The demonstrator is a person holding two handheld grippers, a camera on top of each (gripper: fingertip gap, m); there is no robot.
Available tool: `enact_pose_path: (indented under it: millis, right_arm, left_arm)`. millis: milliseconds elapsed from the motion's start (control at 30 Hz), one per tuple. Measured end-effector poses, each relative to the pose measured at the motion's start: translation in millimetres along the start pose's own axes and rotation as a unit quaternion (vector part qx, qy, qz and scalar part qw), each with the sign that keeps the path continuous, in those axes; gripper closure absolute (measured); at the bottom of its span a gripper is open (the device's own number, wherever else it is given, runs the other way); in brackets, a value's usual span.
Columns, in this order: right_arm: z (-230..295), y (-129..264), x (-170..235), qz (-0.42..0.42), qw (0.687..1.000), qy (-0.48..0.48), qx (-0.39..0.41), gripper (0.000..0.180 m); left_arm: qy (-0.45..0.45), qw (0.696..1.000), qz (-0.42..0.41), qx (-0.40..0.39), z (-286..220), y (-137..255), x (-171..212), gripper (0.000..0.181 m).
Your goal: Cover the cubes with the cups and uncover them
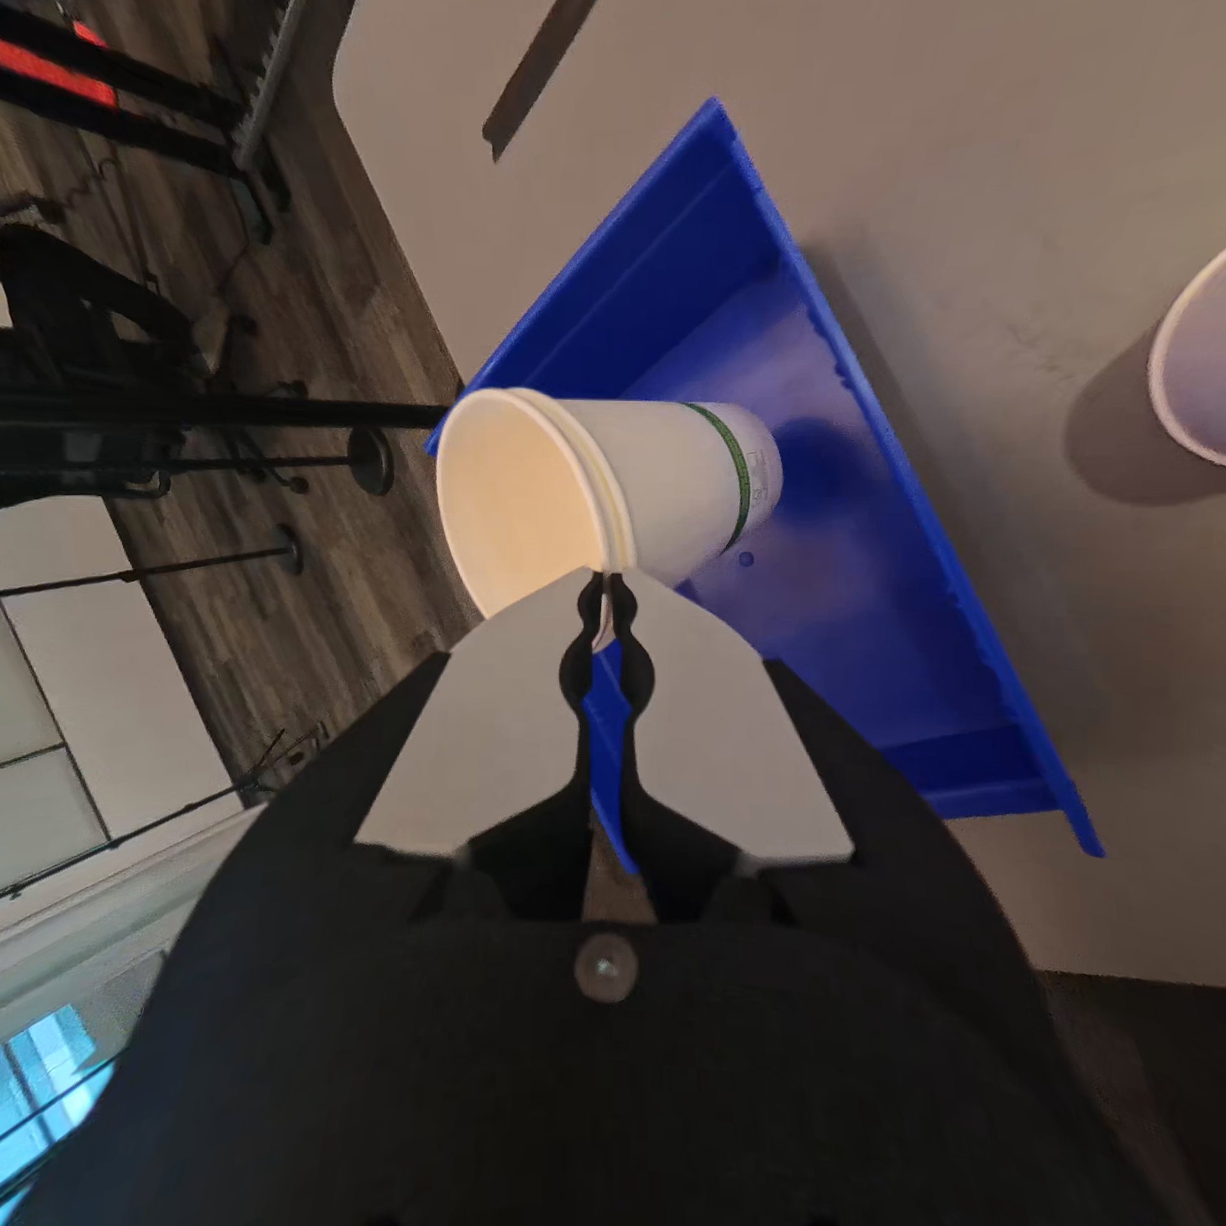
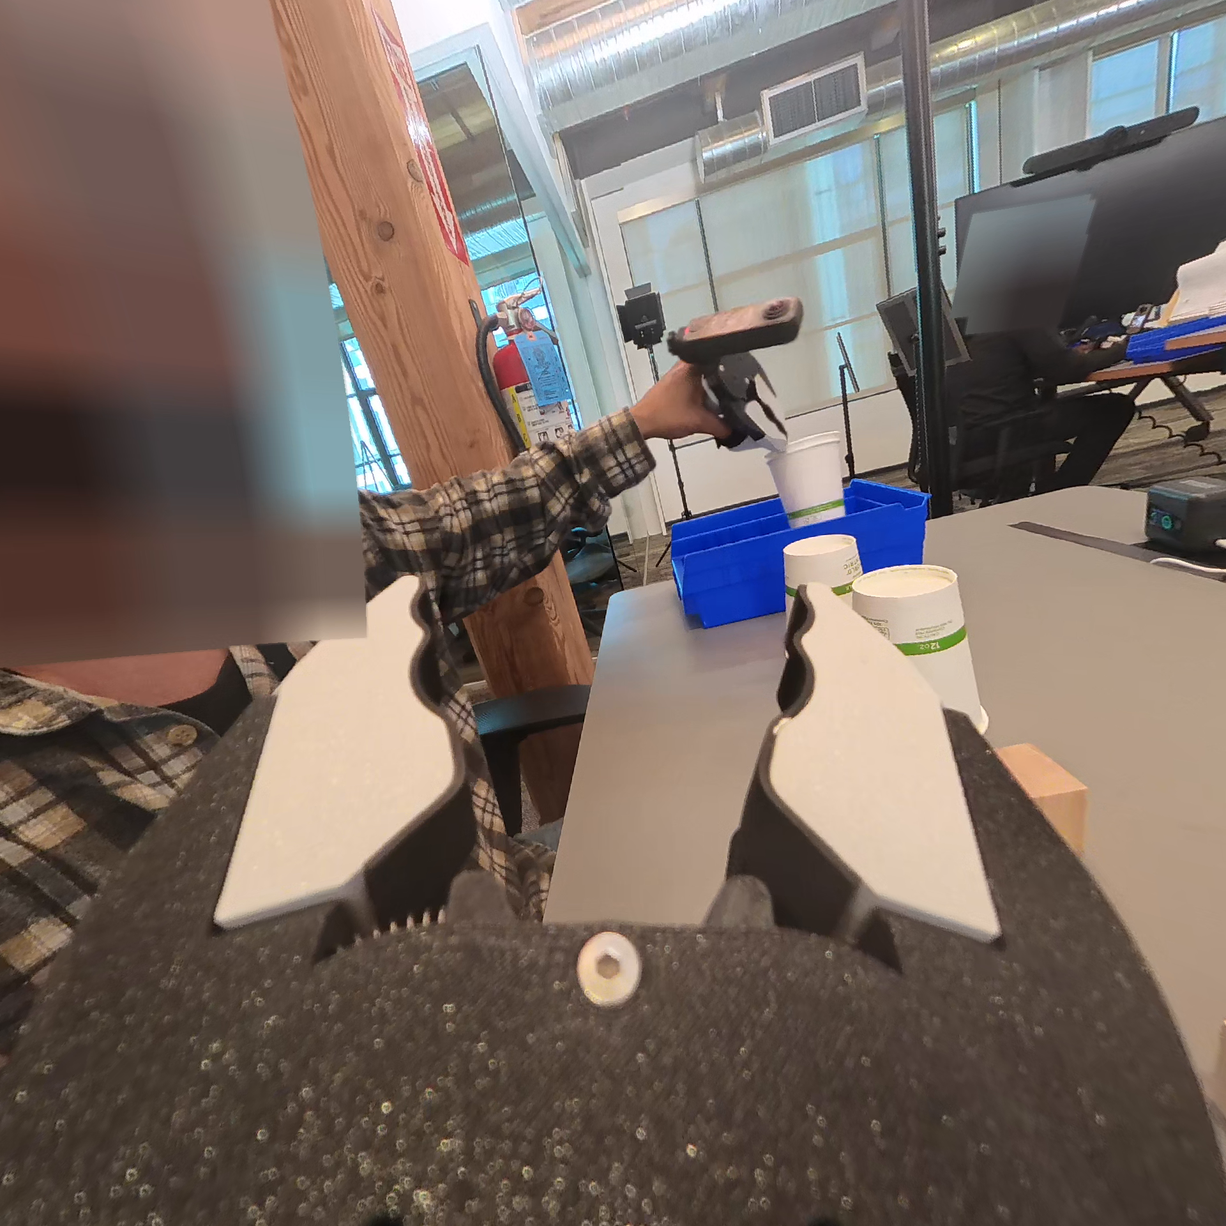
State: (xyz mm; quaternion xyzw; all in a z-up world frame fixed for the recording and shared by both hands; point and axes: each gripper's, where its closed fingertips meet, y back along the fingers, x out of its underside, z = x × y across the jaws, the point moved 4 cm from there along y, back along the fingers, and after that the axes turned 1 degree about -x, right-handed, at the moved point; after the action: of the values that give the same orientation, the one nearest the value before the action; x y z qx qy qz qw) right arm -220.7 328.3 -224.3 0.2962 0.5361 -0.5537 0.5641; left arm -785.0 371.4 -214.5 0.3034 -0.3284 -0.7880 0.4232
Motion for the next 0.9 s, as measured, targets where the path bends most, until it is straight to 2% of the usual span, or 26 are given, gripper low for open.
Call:
enact_pose_path:
  millis: [33,333,433,533,600,667,733,900]
  right_arm:
    - [0,0,0,-0.001,1.000,0.001,-0.001,0.080]
    - [-4,-6,9,0.006,1.000,-0.009,-0.006,0.081]
    - [-4,-7,10,0.004,1.000,-0.010,-0.007,0.081]
    - [-5,-7,11,0.001,1.000,-0.011,-0.009,0.082]
    - [-5,-7,12,-0.002,1.000,-0.014,-0.012,0.081]
    - [-5,-8,13,0.002,1.000,-0.016,-0.013,0.082]
    - [-3,-9,13,0.008,1.000,-0.013,-0.013,0.082]
    - [-2,-9,11,0.001,1.000,-0.008,-0.013,0.082]
  left_arm:
    - [-0.006,1.000,-0.003,-0.017,2,1,1,0.179]
    - [-0.033,0.993,-0.001,-0.116,16,22,-3,0.179]
    - [-0.033,0.987,-0.028,-0.154,22,38,-10,0.179]
    - [-0.025,0.992,-0.037,-0.122,5,16,-9,0.179]
    - [-0.074,0.988,0.006,-0.135,-10,-14,5,0.179]
    - [-0.091,0.986,0.021,-0.142,-14,-25,13,0.179]
    - [-0.061,0.991,0.001,-0.118,-11,-22,12,0.179]
    - [-0.048,0.988,-0.021,-0.142,4,-4,12,0.179]
